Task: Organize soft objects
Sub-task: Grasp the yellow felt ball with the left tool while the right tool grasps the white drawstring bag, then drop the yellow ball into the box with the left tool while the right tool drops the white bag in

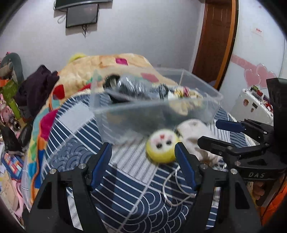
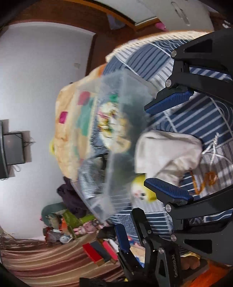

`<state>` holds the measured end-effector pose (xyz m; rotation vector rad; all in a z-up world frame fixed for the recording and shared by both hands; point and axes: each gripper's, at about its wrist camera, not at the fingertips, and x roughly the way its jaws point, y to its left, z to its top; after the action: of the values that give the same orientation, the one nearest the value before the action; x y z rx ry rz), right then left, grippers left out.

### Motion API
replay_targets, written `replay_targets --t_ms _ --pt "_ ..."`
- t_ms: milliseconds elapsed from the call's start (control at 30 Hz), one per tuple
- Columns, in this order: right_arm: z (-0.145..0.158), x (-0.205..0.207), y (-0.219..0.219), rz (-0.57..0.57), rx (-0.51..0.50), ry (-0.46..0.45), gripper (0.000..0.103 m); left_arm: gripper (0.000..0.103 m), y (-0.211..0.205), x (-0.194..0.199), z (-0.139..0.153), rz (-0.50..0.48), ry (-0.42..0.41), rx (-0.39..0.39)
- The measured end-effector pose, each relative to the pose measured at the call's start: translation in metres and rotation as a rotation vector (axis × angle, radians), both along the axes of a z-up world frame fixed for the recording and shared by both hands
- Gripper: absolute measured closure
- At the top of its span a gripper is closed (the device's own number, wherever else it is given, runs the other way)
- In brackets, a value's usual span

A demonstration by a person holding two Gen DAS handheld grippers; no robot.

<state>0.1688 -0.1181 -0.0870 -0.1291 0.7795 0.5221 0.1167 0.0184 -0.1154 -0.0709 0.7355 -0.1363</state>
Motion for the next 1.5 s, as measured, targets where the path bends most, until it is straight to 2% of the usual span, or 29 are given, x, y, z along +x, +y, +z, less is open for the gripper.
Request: replay_targets --t_ms 167,267,300,333,433,533,600,867,1067,1300,1500 --pt "-0.013 -0.001 0.000 0.002 0.010 0.037 0.033 0.031 -0.008 0.009 -0.016 -0.021 0.050 -0.017" --pt "-0.016 0.000 -0.005 0.009 0.041 0.063 0.039 0.031 -0.014 0.013 -0.019 -0.027 0.053 -0.016" --pt "-0.016 0.000 -0.006 0.013 0.044 0.069 0.047 0.032 -0.016 0.015 -0.020 -0.029 0.051 -0.010" --pt "-0.017 0.000 -0.005 0.023 0.047 0.077 0.057 0.039 -0.019 0.015 -0.021 -0.033 0.048 -0.003" --pt "-0.018 -0.007 -0.003 0.046 0.058 0.080 0.073 0.059 -0.024 0.018 -0.021 -0.066 0.051 -0.010" --pt "-0.017 -0.011 -0.001 0.049 0.047 0.057 0.082 0.062 -0.028 0.014 -0.019 -0.065 0.027 0.013" --pt "-0.015 -0.013 -0.002 0.045 0.050 0.049 0.085 0.062 -0.029 0.011 -0.018 -0.061 0.015 0.020" --pt "0.002 -0.017 -0.016 -0.004 0.054 -0.016 0.088 0.062 -0.019 -0.002 0.009 -0.042 -0.051 0.013" --pt "0.032 -0.022 -0.031 -0.046 0.084 -0.114 0.088 0.062 -0.012 -0.005 0.044 -0.020 -0.134 -0.002" --pt "0.066 -0.015 -0.042 -0.113 0.124 -0.222 0.088 0.062 -0.003 0.006 0.076 0.021 -0.206 -0.020" --pt "0.084 -0.002 -0.042 -0.164 0.149 -0.284 0.088 0.062 -0.004 0.027 0.085 0.039 -0.214 -0.038"
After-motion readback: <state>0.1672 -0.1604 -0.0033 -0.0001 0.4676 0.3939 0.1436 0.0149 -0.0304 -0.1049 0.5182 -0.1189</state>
